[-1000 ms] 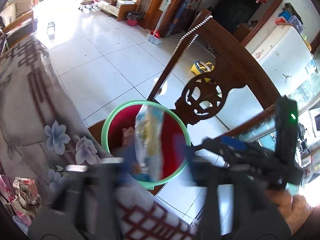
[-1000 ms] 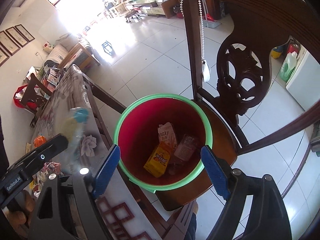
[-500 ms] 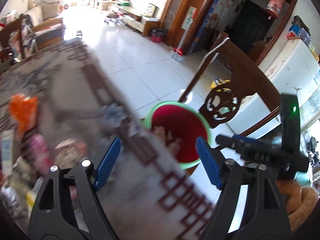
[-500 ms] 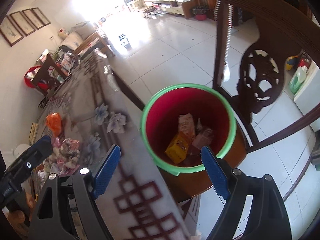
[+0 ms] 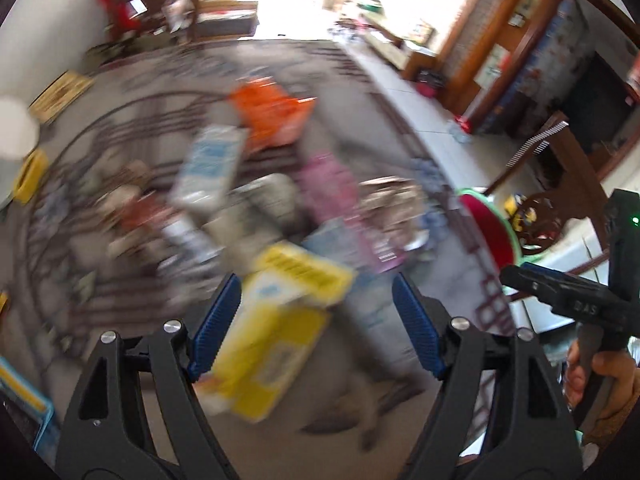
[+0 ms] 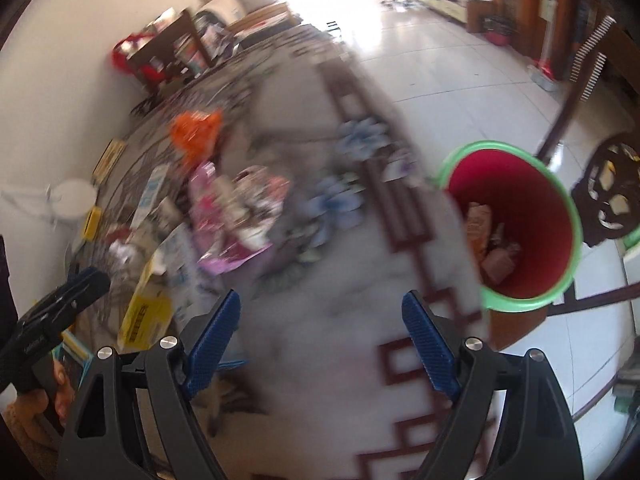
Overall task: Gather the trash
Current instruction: 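Move both tools back over the table toward the remaining trash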
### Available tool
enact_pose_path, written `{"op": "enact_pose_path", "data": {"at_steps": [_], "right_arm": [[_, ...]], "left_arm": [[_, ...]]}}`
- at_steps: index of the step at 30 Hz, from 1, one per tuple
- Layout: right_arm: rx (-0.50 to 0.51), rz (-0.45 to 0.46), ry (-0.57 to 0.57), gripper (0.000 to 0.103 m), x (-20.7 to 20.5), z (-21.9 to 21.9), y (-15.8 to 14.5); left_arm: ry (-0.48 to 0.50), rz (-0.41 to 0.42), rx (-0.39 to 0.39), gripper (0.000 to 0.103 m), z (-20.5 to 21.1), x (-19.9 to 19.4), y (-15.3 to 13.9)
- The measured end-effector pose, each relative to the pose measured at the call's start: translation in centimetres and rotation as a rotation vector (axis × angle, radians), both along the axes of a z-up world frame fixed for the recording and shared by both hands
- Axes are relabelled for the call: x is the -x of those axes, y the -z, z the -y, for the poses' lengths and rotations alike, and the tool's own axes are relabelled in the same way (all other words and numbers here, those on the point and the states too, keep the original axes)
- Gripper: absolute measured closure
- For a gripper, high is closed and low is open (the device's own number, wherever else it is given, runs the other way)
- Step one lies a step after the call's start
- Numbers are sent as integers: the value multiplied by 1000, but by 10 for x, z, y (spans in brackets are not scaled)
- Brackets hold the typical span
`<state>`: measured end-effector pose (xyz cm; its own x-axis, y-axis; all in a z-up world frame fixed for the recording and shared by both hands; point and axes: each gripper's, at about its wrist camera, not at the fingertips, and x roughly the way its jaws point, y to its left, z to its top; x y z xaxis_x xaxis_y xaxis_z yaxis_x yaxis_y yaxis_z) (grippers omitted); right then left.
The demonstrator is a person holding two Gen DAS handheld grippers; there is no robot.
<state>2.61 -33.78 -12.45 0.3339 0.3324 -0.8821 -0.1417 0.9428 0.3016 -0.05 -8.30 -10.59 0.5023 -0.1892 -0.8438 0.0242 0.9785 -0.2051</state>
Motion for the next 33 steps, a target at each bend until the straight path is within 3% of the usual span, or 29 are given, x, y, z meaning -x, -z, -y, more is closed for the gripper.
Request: {"op": "enact_pose_path", "data": {"at_steps": [4, 8, 12, 16, 21, 25, 33], "right_arm": [[6, -14, -97, 22, 6, -51, 4], [14, -14, -123, 22, 10, -79, 4], [32, -19, -109, 22, 14, -90, 5], [61, -25, -69, 22, 14, -87, 4], [83, -43, -27, 22, 10, -84, 7], [112, -70, -71, 22, 2, -98, 18], [152, -153, -239, 22, -12, -137, 54]], "left_arm": [[-76, -39, 24, 28, -46, 13, 12], [-130, -62, 88, 28, -79, 8, 22], [-126, -78, 109, 28, -85, -20, 36], [-107, -150, 146, 28, -82, -48, 65], [-109, -208, 188, 57, -87, -58, 90], [-122, -181, 213, 62, -100, -48, 83], [-169, -62, 243, 61, -122, -15, 33]]}}
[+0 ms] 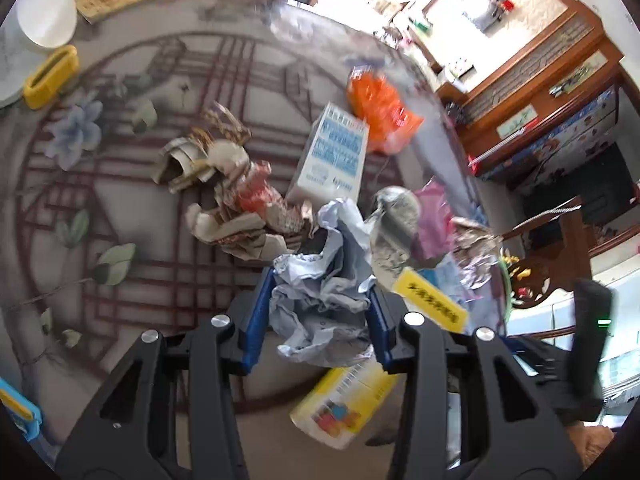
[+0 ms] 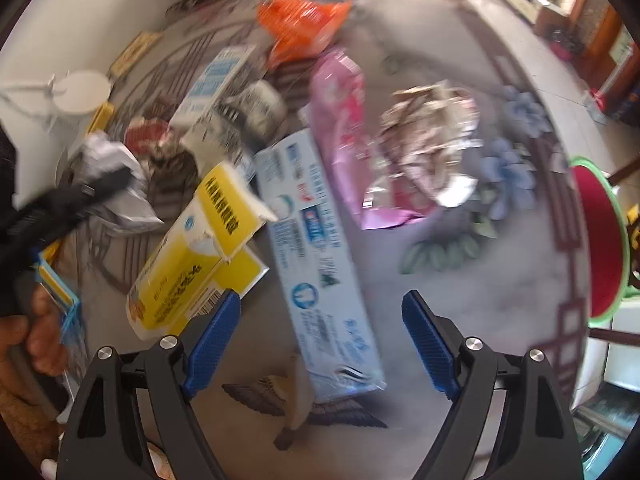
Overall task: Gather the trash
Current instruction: 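Move both tools back over the table toward the remaining trash, then grasp the toothpaste box with the right gripper while the left grasps crumpled foil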
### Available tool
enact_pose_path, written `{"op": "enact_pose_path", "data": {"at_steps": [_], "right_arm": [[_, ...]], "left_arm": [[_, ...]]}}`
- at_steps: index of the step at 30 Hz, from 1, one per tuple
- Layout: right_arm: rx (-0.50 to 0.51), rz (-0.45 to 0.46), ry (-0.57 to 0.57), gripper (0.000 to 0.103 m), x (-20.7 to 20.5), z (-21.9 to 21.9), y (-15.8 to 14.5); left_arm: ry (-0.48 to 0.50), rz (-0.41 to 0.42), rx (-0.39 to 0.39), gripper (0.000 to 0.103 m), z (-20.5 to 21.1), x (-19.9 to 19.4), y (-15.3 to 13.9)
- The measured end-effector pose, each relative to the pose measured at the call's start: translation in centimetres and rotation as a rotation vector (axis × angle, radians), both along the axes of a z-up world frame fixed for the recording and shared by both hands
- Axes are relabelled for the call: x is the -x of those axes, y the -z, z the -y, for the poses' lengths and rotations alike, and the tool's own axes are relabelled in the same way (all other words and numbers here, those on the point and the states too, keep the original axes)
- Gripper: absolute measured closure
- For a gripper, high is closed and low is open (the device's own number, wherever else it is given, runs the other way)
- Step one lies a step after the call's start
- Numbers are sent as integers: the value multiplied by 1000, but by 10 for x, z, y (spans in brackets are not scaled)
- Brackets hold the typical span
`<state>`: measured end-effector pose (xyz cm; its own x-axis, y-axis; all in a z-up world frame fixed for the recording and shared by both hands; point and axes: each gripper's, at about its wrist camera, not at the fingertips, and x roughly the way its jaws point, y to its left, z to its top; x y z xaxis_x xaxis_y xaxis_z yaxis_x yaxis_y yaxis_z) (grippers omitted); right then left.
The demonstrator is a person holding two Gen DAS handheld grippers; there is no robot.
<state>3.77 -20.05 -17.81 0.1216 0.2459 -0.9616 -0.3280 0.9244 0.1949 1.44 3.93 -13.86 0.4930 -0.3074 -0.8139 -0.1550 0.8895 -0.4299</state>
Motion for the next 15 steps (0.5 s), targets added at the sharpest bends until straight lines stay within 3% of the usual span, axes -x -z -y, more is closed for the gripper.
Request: {"op": "enact_pose_path", "data": {"at_steps": [7, 10, 13, 14, 15], "right_arm": [[57, -6, -72, 23, -9, -14, 12], [65, -6, -95, 28, -11, -20, 15], [62, -27, -108, 45, -12, -25, 21], [57, -32, -109, 58, -12, -25, 21], [45, -38, -108, 64, -12, -25, 21]], "left_arm": [[-31, 60, -1, 61, -5, 9, -22], [-33, 64, 1, 61, -2, 9, -22], [-32, 59, 2, 61, 0, 8, -21], [-32, 56, 3, 61, 2, 7, -21], [-31, 54, 4, 61, 2, 6, -20]]}}
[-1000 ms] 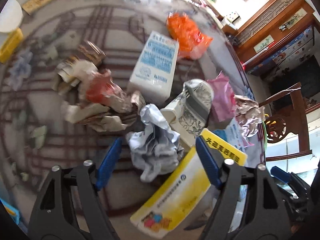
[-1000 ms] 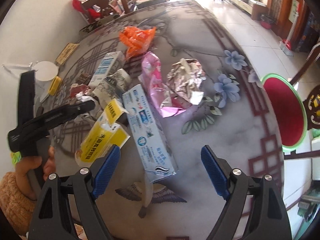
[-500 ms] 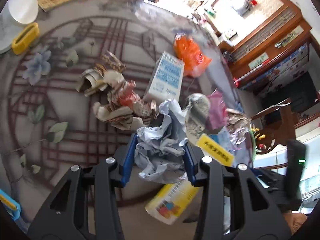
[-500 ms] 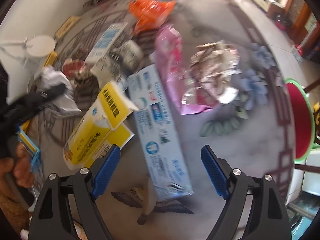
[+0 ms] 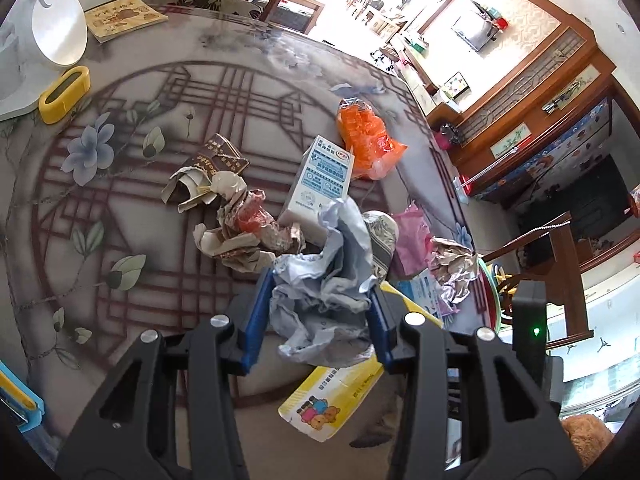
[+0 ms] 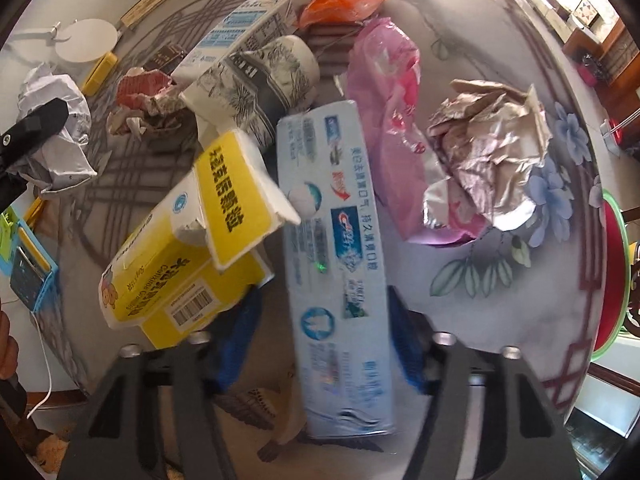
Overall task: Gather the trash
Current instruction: 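Grasp the toothpaste box with the right gripper while the left grasps crumpled foil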
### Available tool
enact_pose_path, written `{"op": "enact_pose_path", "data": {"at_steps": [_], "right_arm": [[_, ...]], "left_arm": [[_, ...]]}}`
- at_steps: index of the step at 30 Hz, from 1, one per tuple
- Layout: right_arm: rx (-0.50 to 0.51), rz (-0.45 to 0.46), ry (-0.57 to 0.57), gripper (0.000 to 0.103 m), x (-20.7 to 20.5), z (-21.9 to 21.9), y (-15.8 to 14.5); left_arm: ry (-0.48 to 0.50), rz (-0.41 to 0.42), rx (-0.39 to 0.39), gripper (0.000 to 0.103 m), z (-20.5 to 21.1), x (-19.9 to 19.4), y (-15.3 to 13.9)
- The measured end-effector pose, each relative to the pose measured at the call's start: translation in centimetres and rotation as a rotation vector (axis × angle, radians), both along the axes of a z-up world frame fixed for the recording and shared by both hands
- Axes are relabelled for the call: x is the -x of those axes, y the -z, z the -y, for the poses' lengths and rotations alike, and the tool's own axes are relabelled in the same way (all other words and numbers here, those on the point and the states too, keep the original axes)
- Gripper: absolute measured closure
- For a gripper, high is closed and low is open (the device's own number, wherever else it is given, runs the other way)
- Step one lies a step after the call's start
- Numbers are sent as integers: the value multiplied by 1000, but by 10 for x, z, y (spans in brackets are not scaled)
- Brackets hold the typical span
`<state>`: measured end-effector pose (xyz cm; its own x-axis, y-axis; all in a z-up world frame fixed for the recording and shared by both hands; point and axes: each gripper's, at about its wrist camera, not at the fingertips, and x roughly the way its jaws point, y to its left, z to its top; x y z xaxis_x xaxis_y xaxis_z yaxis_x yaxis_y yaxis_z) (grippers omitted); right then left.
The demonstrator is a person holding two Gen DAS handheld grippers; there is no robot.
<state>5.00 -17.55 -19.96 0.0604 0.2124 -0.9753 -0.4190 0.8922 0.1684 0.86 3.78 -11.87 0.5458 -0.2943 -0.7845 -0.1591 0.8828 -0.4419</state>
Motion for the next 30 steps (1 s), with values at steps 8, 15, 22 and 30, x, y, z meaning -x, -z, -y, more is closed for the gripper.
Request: {"op": "enact_pose_path", "data": {"at_steps": [8, 15, 22, 30], "right_arm": [[-92, 51, 47, 67, -1, 13, -30], [-154, 95, 77, 67, -4, 22, -60], [-198, 144, 94, 67, -5, 23, -84], [-224, 174, 109, 67, -2, 26, -98]], "left_arm": [[25, 0, 8, 61, 5, -7, 2], [54, -3, 20, 61, 13, -10, 4], [87, 25, 25, 61, 25, -12, -5], [111, 33, 33, 61, 33, -12, -8]]}}
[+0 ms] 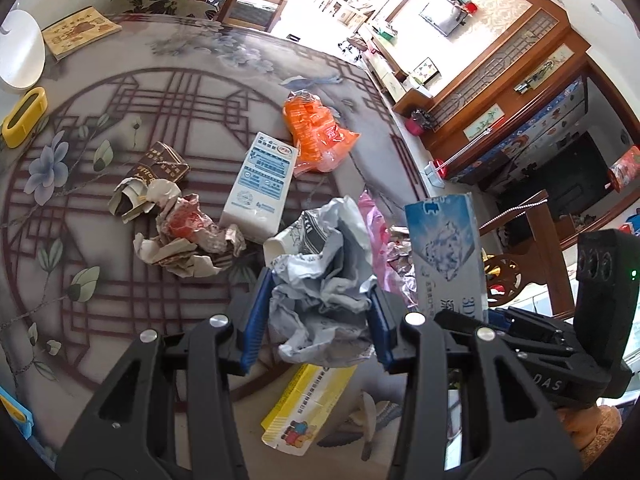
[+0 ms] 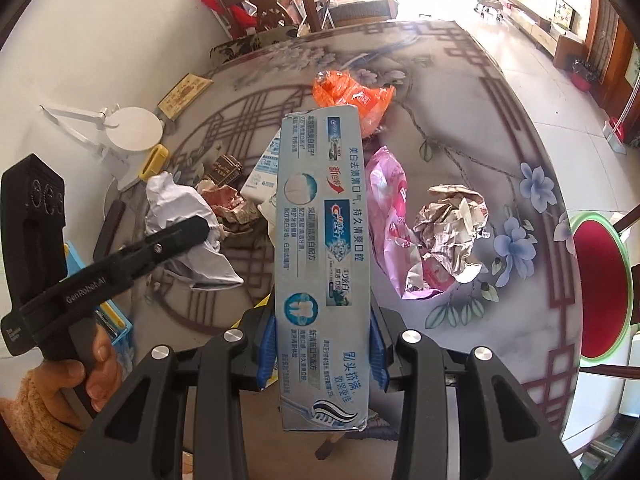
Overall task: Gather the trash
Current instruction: 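Grasp the toothpaste box with the right gripper while the left grasps crumpled foil, then carry the toothpaste box with the right gripper and foil with the left over the red bucket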
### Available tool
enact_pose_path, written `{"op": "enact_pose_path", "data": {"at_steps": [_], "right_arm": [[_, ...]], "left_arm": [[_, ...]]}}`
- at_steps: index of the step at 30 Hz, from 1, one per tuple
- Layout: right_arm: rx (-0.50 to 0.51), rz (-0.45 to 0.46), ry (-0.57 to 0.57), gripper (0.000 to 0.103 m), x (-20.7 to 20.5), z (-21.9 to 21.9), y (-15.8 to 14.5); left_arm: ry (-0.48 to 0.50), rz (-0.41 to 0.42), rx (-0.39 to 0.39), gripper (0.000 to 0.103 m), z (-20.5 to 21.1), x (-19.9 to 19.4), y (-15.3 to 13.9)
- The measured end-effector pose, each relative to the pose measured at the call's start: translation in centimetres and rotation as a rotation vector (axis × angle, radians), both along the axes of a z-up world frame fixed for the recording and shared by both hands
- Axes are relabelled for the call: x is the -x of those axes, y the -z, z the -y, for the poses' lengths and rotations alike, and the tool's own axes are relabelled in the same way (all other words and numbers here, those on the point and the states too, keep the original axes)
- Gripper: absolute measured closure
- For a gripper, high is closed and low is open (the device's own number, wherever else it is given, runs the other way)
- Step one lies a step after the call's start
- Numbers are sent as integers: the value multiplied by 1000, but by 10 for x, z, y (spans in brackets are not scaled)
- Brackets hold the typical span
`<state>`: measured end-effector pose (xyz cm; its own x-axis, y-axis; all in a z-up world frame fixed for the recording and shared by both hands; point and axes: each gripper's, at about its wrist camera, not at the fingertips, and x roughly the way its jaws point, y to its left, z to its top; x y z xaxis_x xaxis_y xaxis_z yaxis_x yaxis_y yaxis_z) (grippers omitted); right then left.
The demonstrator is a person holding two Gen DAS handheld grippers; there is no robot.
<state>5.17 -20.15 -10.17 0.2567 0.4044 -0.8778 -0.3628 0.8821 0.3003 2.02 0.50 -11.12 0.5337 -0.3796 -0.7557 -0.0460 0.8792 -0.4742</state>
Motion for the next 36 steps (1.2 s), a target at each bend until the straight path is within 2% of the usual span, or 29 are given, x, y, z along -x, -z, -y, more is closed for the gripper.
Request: {"op": "enact_pose_path", "data": {"at_steps": [14, 24, 36], "right_arm": [[-16, 4, 24, 67, 2, 7, -3], [-51, 11, 24, 67, 4, 13, -7], [-98, 7, 84, 67, 3, 55, -10]], "left_arm": [[11, -1, 12, 60, 4, -2, -1], [28, 15, -1, 60, 17, -4, -12], [51, 11, -22, 60, 51, -3, -18]]}}
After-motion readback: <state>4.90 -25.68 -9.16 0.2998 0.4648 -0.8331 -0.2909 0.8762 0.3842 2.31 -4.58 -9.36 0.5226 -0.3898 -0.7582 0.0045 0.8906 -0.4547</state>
